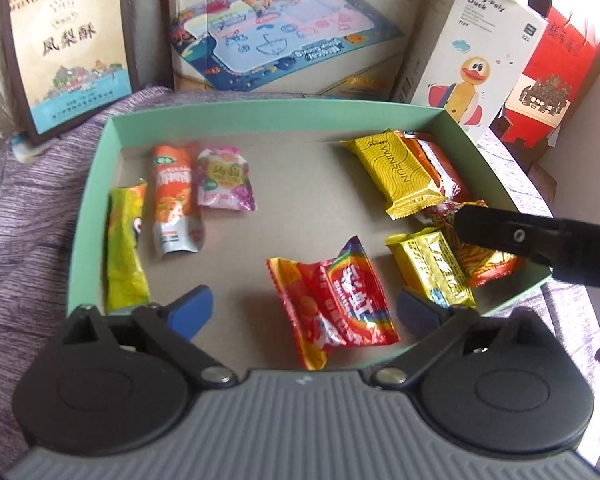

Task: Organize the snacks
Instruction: 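Carry both snacks into the green box and open both grippers, then move both grippers back over the remaining snack pile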

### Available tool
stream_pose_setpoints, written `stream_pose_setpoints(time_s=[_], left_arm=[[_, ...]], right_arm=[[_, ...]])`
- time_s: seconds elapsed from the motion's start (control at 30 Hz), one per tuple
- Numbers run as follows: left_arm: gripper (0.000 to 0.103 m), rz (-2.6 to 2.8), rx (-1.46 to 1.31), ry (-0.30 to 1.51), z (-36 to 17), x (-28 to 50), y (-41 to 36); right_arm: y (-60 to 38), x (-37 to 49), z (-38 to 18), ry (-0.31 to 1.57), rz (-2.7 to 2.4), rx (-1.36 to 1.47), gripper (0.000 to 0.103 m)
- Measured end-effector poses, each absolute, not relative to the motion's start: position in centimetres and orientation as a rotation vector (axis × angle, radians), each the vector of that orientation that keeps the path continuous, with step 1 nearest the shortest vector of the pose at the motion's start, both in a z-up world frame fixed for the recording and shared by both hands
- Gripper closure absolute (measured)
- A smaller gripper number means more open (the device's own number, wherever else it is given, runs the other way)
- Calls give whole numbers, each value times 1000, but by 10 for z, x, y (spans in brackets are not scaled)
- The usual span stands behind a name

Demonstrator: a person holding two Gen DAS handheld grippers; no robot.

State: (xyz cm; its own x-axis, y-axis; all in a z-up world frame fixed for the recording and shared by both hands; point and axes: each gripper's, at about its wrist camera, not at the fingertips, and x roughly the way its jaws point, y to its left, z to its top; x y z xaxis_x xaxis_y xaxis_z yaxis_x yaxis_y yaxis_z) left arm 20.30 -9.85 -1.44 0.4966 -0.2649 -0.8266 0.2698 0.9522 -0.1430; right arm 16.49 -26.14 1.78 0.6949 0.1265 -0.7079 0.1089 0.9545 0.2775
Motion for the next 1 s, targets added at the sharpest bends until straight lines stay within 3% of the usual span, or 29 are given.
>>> stream_pose_setpoints(time_s=[0.37,0.87,1.0], left_arm=[[0,-338,23,978,4,143,-78],[0,-340,57,1056,-36,85,-80],[1,-337,55,1075,-45,83,-84]], right_arm=[[-274,106,42,795,-10,291,0],[-308,33,14,827,-162,352,0],[-306,28,-5,866,-214,337,17]])
